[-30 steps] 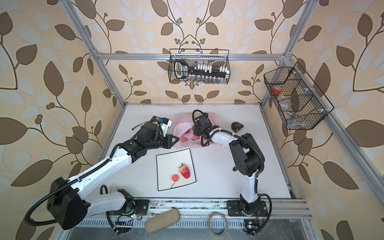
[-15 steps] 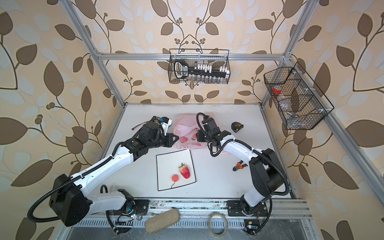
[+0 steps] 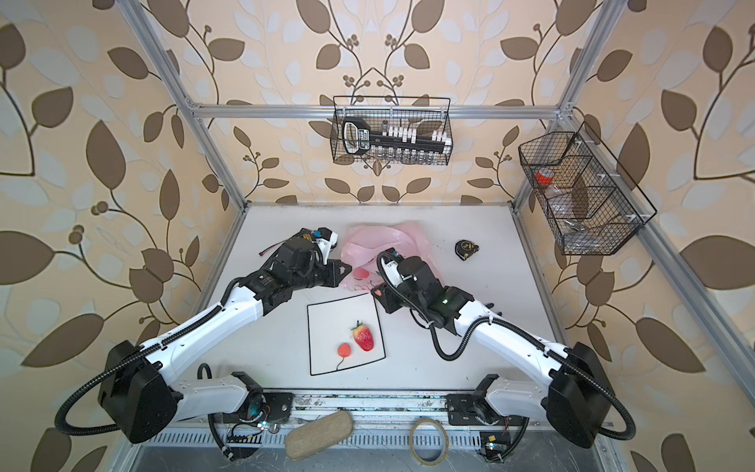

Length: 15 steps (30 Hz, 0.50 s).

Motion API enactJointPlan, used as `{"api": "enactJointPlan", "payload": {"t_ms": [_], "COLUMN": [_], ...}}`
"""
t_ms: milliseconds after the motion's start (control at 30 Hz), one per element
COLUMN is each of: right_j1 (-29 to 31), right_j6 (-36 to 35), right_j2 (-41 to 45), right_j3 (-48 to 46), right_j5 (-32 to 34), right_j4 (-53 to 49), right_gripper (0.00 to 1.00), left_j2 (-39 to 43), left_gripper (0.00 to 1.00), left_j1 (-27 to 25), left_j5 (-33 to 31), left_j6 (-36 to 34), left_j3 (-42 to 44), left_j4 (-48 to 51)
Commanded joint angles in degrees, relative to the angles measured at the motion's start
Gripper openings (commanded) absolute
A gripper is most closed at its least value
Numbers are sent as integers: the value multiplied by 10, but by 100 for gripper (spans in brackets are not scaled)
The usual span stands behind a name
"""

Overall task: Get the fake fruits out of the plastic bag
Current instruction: 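Lift the small apple out of the bag and carry it over the mat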

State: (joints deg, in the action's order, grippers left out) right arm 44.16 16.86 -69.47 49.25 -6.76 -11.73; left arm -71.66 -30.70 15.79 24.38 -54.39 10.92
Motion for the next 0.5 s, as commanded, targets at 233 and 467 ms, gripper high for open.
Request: {"api": "enactJointPlan", "payload": {"t_ms": [233,467], "right_j1": [153,221], "right_j6": [-161,-276], "right_j2": [-22,-146], "right_j3": [-21,44], "right_j5": [25,57], "right_j4": [41,35], "right_gripper": [24,24], "left_j2": [7,13], "left_gripper": [0,0], "left_j1": [1,1], "left_j5": [-21,-33], "left_j6": [-1,-2], "left_j3": [-27,-31], "left_j4": [0,17]}}
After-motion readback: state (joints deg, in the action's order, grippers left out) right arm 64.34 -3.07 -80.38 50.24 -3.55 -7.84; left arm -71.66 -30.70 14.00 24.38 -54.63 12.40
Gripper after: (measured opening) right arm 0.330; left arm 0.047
